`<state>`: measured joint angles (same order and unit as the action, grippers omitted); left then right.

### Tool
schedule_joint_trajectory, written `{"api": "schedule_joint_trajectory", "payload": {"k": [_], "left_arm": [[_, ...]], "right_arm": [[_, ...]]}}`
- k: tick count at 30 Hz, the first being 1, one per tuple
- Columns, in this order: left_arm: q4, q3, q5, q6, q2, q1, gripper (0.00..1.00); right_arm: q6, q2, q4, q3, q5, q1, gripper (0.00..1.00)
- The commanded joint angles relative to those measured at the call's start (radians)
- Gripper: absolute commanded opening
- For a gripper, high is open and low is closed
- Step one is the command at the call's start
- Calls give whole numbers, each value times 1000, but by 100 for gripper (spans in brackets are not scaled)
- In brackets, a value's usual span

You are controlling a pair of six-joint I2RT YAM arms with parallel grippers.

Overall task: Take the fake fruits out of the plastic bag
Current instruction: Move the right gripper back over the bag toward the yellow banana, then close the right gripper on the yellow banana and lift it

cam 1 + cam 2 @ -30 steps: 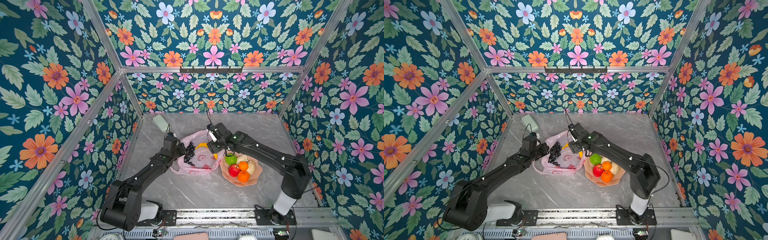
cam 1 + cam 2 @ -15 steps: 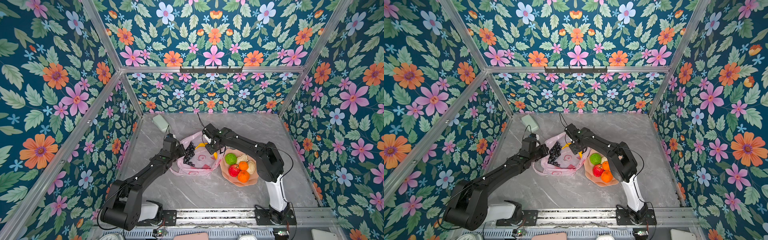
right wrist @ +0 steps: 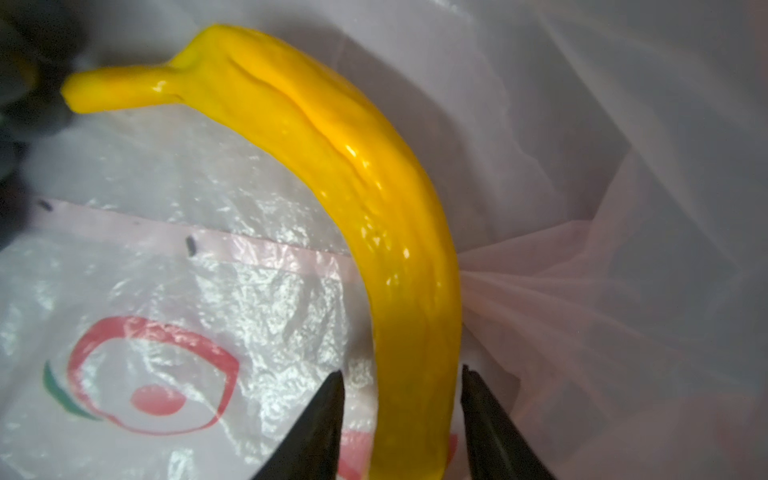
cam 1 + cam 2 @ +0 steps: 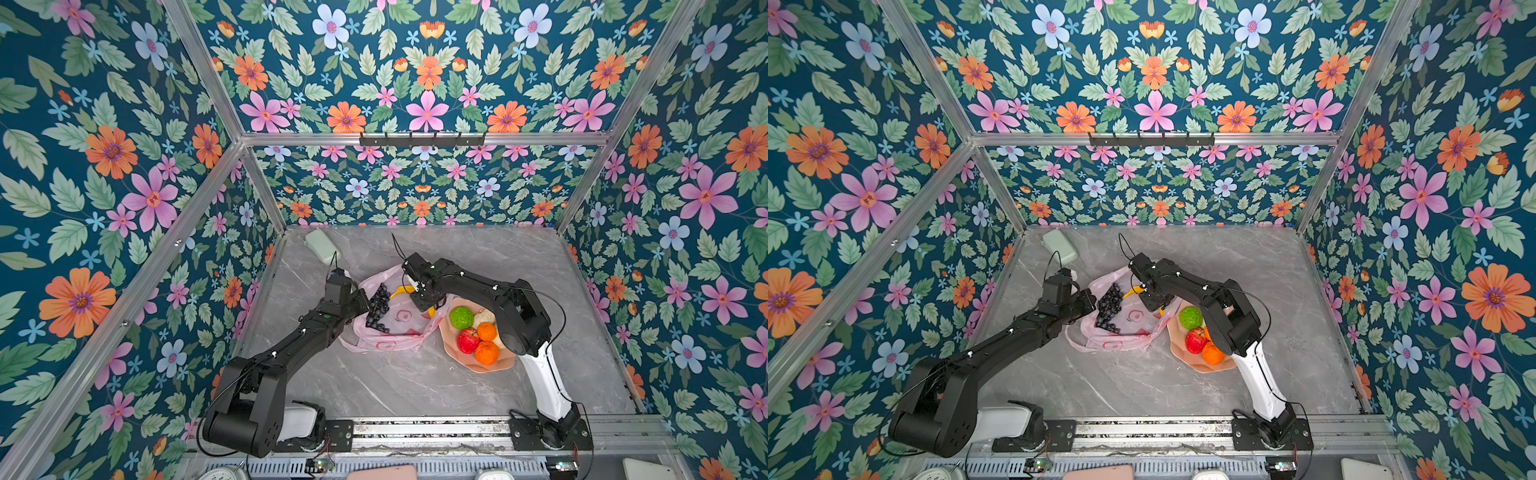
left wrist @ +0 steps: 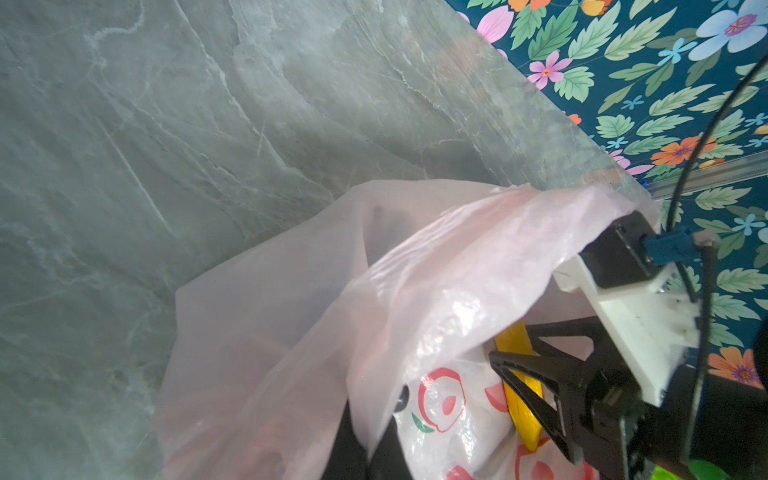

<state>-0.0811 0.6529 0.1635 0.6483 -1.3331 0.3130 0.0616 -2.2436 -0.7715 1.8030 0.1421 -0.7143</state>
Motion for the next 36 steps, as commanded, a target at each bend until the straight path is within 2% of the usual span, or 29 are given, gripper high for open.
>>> {"api": "schedule_joint_trajectory", "payload": {"k": [1, 6, 14, 27, 36], "left_arm": [[-24, -1, 11, -5, -6, -2, 0], [-29, 2, 18, 0, -15, -2, 0], [-31, 2, 19, 4, -10, -3, 0], [-19, -11, -24, 14, 34, -2, 0], [-23, -13, -15, 24, 37, -2, 0]], "right_arm": [[12, 5, 13, 0, -15, 0, 42], [31, 14, 35, -14, -56, 0, 34], [55, 27, 46, -24, -88, -7, 28], [144, 104, 51, -49, -1, -13, 25], [174, 205, 112, -91, -79, -31, 24]]}}
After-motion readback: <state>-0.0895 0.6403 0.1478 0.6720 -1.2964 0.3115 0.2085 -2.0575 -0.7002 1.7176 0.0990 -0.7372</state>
